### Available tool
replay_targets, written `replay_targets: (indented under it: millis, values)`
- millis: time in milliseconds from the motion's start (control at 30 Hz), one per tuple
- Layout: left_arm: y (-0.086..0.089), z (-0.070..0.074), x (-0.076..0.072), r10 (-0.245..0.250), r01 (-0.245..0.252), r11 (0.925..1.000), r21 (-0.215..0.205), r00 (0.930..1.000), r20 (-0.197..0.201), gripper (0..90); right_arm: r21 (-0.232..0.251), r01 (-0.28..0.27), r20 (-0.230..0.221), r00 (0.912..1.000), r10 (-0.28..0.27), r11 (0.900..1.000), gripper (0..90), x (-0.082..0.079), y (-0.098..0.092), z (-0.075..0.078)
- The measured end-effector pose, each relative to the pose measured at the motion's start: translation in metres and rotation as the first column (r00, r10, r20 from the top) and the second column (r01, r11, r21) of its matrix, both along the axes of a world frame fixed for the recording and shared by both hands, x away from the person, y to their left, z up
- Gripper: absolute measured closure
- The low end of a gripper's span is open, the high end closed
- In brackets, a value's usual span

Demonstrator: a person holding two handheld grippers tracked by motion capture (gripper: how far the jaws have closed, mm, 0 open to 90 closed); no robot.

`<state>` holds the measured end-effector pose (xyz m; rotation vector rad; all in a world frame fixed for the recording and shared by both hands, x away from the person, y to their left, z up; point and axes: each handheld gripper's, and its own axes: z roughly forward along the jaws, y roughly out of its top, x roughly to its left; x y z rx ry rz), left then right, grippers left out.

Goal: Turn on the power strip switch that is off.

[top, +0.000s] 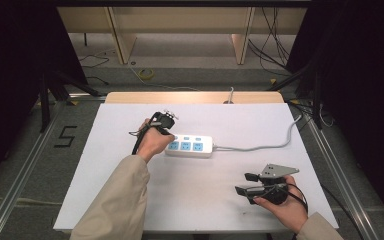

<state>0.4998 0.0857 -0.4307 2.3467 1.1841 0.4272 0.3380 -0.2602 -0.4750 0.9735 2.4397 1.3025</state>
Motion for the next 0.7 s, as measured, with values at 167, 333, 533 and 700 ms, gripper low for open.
replay_targets:
  millis: [167,333,533,700]
  values:
    - [-0.002,0.002,0.003,-0.001,0.001,0.9998,0.018,1.0,0.006,89.8,-0.002,-0.004,0.002,1.0,0.004,1.0,36.4,0.0,0.0,0.0]
    - [-0.004,0.002,0.006,-0.003,0.003,0.9995,0.03,1.0,0.007,89.8,-0.001,-0.002,0.001,1.0,0.002,1.0,36.4,0.0,0.0,0.0]
    - [-0.007,0.002,0.009,-0.004,0.004,0.9993,0.037,0.9999,0.009,89.8,-0.001,-0.002,0.001,1.0,0.002,1.0,36.4,0.0,0.0,0.0]
    - [-0.008,0.003,0.011,-0.009,0.009,0.9989,0.045,0.9999,0.006,89.8,-0.001,-0.004,0.001,1.0,0.004,1.0,36.4,0.0,0.0,0.0]
